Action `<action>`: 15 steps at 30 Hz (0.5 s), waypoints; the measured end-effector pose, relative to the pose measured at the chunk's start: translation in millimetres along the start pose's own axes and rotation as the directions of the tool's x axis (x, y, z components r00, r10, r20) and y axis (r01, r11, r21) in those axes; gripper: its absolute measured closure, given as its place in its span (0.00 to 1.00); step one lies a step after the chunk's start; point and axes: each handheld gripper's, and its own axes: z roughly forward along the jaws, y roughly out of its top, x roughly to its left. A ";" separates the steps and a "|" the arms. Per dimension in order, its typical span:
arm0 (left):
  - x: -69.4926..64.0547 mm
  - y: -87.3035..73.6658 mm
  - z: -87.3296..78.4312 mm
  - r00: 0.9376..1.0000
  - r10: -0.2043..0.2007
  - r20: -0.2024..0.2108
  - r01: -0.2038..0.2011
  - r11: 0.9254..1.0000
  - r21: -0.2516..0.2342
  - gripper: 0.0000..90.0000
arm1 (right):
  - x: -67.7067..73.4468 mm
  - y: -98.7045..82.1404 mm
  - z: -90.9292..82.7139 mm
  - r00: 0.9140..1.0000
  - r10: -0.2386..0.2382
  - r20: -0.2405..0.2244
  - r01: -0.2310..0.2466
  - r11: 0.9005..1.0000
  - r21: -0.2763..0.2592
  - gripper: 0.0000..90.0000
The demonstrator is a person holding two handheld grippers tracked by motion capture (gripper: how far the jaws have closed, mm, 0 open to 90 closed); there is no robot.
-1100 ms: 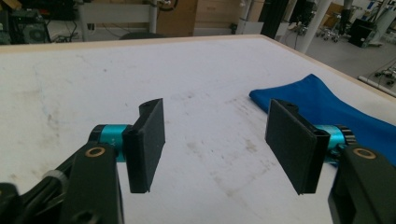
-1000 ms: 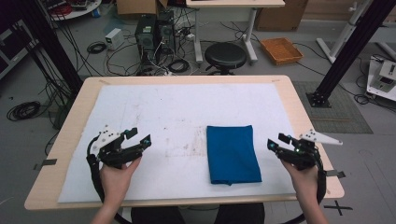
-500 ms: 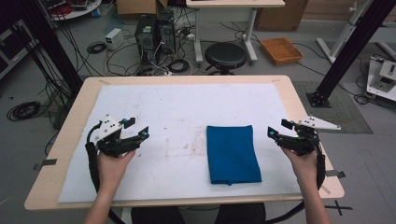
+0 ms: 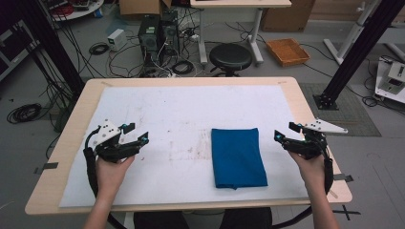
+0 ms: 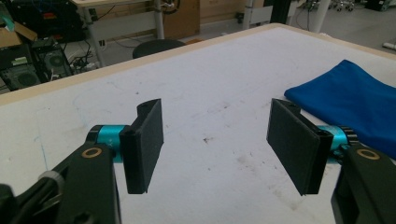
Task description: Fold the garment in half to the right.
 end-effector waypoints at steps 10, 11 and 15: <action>2.2 -1.0 -1.3 1.000 0.002 -0.008 -0.002 1.000 0.006 0.40 | -1.3 -1.2 1.1 1.000 -0.006 0.003 0.006 1.000 0.006 0.30; 2.4 -1.1 -0.5 1.000 0.005 -0.008 -0.005 1.000 0.010 0.40 | -1.3 -1.2 1.1 1.000 -0.004 0.004 0.004 1.000 0.007 0.30; 1.9 -2.0 0.5 1.000 0.001 -0.009 -0.001 1.000 0.018 0.40 | -2.3 -0.9 1.5 1.000 -0.007 0.004 0.007 1.000 0.002 0.30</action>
